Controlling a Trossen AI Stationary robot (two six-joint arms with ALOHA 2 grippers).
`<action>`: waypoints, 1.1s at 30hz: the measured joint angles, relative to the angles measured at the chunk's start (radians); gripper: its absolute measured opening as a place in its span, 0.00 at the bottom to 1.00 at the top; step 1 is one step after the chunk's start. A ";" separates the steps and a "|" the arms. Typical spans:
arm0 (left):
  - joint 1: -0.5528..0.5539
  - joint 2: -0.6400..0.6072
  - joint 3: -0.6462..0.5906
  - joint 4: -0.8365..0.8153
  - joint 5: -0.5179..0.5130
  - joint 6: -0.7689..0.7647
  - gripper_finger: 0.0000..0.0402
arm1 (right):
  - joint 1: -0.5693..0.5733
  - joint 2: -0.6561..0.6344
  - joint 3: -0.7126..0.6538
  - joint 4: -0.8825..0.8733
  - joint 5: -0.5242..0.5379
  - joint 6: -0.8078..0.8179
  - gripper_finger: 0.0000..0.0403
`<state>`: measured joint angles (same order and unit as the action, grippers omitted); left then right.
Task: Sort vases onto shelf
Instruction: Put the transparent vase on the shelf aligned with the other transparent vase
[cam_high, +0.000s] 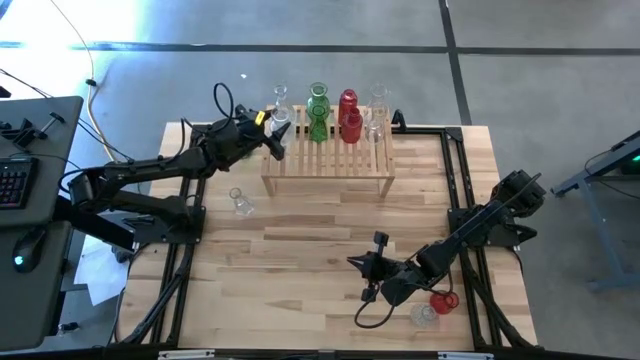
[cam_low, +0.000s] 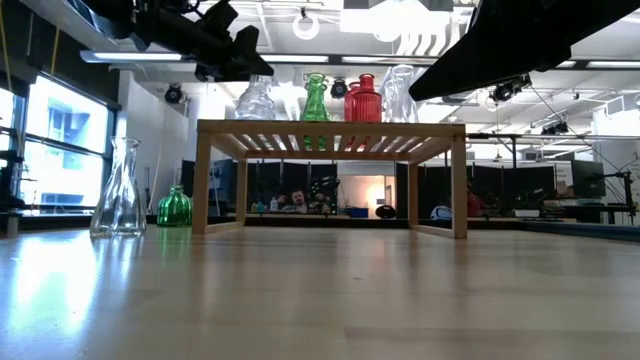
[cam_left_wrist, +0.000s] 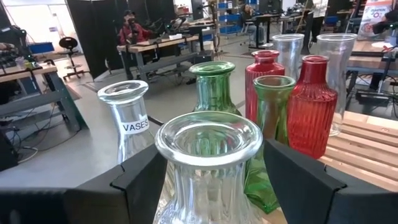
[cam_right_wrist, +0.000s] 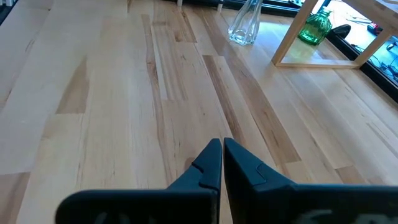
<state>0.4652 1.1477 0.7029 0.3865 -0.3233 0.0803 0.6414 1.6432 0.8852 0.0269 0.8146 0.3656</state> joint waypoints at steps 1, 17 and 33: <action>0.000 0.000 0.000 0.001 0.000 0.001 0.63 | 0.000 0.000 0.000 0.000 0.000 0.000 0.00; -0.001 -0.004 0.000 -0.028 -0.004 0.049 0.64 | 0.000 0.000 0.000 0.000 -0.005 0.000 0.00; -0.001 -0.050 0.000 -0.087 -0.035 0.089 0.63 | 0.000 0.000 0.000 0.000 -0.011 0.000 0.00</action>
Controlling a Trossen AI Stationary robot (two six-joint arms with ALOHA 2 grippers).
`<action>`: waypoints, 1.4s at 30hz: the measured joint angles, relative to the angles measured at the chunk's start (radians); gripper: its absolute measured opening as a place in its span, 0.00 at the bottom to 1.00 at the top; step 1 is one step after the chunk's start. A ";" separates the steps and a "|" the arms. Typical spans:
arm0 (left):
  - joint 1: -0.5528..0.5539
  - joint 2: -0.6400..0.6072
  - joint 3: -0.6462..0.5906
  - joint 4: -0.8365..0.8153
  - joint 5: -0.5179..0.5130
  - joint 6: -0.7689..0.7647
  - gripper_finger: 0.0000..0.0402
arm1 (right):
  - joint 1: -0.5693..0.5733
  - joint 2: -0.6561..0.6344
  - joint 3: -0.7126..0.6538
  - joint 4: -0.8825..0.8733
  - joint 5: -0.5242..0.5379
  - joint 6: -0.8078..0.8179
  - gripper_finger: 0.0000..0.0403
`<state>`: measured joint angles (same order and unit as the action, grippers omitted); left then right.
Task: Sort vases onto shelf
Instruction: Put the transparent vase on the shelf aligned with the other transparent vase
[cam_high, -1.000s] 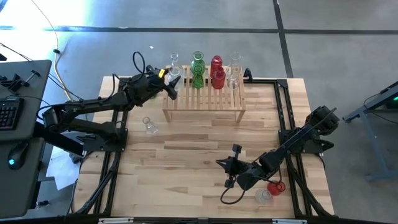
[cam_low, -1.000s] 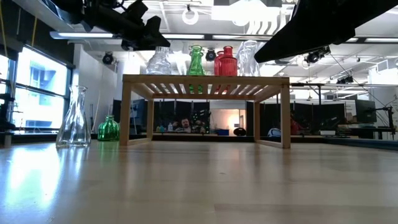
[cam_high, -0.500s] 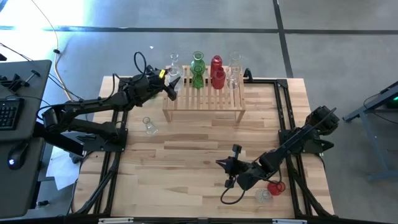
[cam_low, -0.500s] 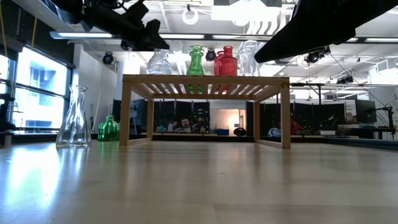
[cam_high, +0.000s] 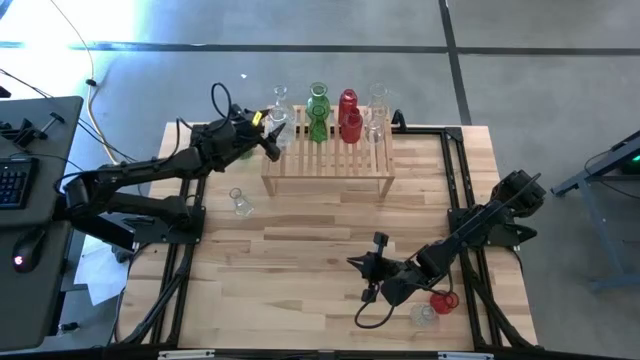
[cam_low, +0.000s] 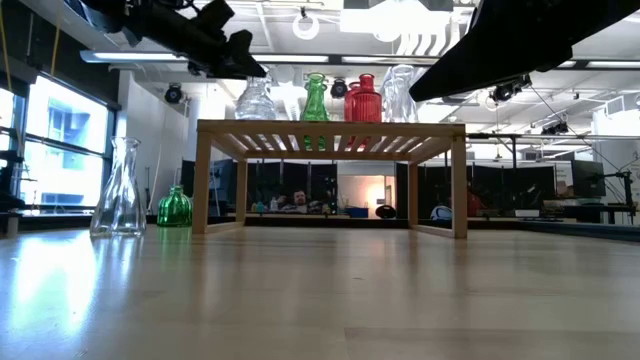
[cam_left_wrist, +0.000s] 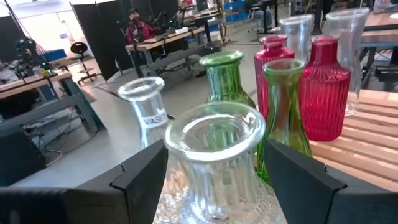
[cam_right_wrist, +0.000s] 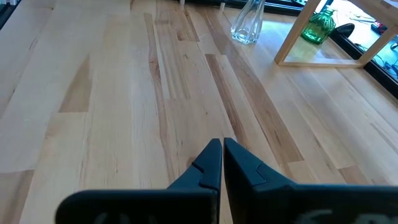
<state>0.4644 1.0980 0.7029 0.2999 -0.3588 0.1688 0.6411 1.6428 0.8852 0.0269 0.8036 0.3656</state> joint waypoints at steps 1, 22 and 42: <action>0.000 -0.014 0.000 -0.011 0.000 0.000 0.63 | 0.000 0.000 0.000 0.000 0.000 0.000 0.00; -0.001 -0.064 0.000 -0.477 0.088 -0.016 0.60 | 0.000 0.000 0.000 0.000 0.000 0.010 0.00; -0.042 0.015 0.000 -0.399 0.085 0.002 0.21 | 0.000 0.000 0.000 0.000 -0.003 0.008 0.00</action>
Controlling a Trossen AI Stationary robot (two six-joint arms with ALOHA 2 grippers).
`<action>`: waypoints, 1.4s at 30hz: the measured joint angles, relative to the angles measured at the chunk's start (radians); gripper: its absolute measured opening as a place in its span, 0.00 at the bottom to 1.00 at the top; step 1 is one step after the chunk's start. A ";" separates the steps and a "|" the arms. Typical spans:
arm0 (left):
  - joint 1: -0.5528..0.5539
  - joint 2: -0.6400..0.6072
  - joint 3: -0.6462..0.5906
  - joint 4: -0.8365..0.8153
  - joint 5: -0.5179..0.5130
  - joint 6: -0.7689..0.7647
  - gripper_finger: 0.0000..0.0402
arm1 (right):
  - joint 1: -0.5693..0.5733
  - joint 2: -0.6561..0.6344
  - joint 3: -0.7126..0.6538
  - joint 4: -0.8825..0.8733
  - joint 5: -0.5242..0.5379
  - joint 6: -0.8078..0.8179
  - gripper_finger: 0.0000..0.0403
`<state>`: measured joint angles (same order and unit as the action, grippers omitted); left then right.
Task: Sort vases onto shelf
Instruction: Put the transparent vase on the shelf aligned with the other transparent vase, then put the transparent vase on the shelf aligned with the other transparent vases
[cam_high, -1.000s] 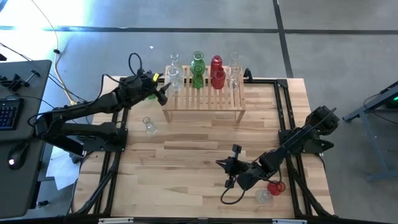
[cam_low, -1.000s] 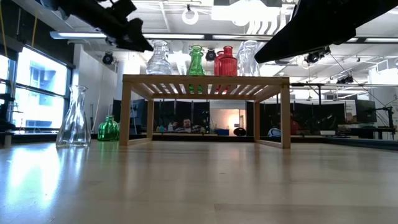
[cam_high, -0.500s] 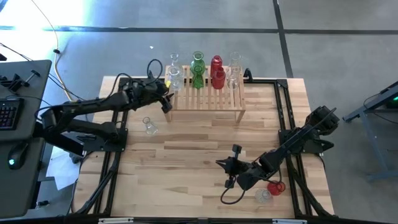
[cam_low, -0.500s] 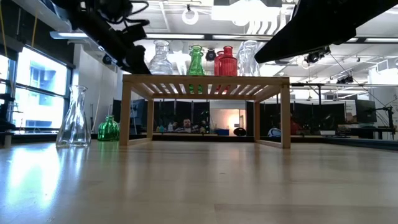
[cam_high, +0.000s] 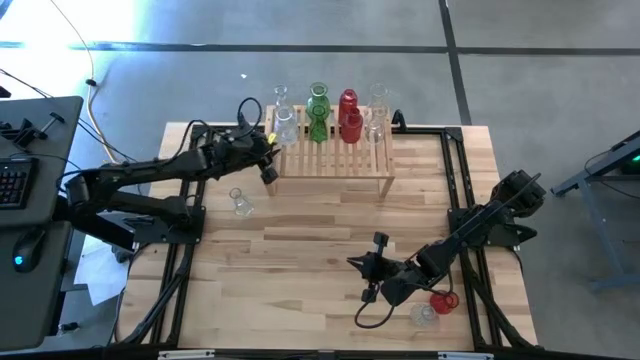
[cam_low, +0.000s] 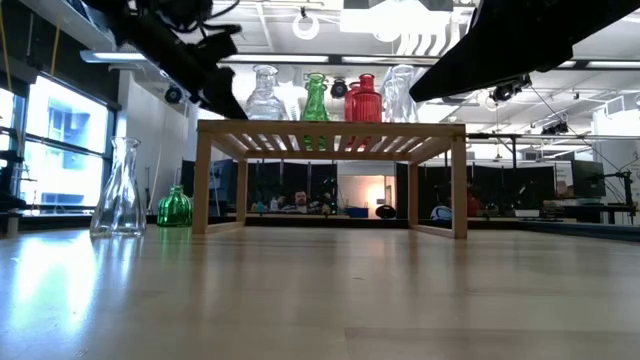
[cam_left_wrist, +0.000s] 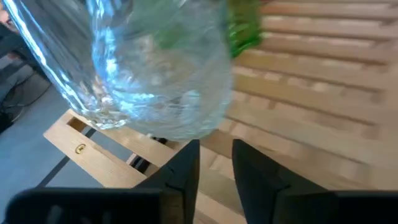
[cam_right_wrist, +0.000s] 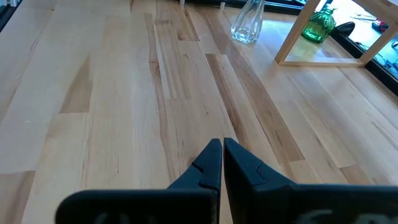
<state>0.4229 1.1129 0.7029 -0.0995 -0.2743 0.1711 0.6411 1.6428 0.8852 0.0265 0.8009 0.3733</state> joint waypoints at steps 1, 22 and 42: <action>-0.013 -0.019 0.000 -0.011 -0.001 -0.007 0.20 | 0.000 0.000 0.000 0.000 -0.007 0.000 0.00; -0.461 -0.315 -0.336 0.361 -0.020 -0.054 0.00 | -0.015 0.000 0.000 0.064 -0.028 -0.006 0.04; -0.593 -0.381 -0.366 0.424 -0.004 -0.023 0.00 | -0.168 0.177 0.000 0.480 -0.052 -0.156 0.48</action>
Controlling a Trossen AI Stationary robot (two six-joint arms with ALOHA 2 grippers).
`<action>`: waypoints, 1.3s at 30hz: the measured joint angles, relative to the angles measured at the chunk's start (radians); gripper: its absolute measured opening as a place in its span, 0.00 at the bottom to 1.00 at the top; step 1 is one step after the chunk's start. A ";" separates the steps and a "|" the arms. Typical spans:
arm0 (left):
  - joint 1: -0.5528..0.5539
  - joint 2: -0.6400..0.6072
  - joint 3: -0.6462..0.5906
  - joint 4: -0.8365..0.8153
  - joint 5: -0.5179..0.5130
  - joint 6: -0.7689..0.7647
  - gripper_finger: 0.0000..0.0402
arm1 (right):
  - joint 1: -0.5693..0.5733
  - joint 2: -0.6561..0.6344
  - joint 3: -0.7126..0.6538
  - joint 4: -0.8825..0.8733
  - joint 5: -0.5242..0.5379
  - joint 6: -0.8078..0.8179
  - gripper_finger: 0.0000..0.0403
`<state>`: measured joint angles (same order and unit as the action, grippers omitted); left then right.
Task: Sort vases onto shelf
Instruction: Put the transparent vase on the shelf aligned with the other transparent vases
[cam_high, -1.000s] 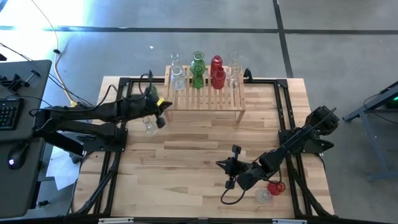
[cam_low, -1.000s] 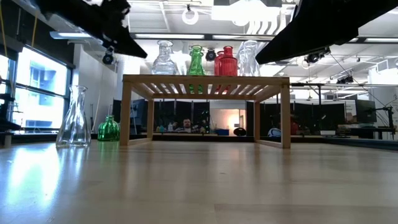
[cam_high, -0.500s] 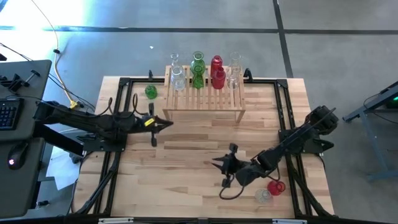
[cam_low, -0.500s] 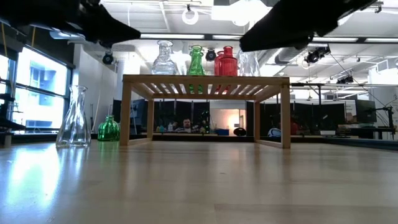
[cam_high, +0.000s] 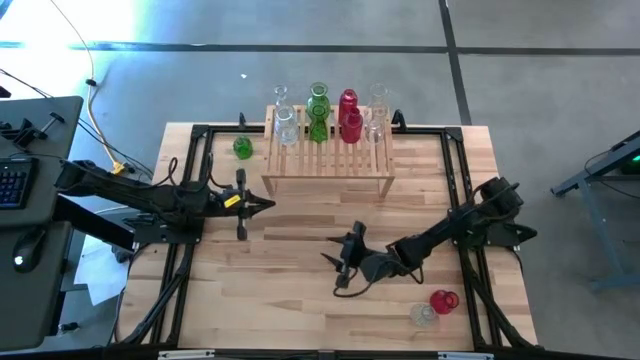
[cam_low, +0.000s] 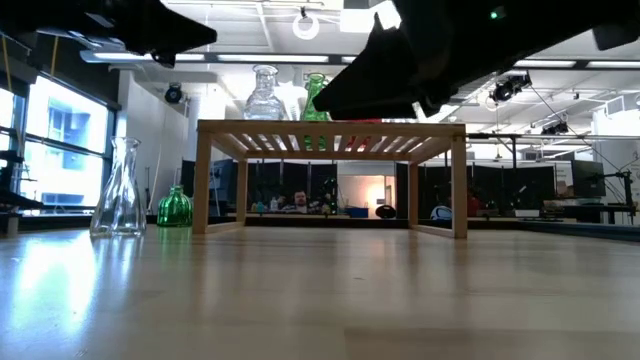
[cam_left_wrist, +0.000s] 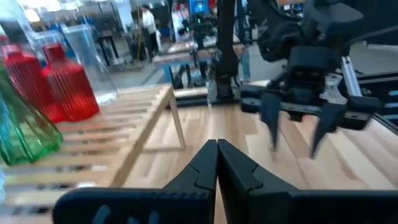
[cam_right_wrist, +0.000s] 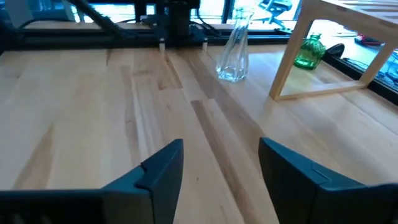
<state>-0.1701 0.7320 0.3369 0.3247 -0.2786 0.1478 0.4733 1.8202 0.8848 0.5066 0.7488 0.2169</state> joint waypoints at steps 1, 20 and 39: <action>-0.006 -0.012 0.010 -0.041 -0.002 -0.018 0.01 | -0.005 0.000 0.000 0.004 0.000 0.002 0.49; -0.066 0.077 0.477 -1.232 -0.121 -0.494 0.27 | -0.001 0.000 0.000 0.034 -0.014 -0.024 0.49; 0.266 0.315 0.531 -1.465 -0.061 -0.372 0.65 | -0.002 0.000 0.000 0.034 -0.024 -0.024 0.49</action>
<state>0.0956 1.0469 0.8677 -1.1402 -0.3394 -0.2247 0.4717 1.8202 0.8848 0.5404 0.7250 0.1928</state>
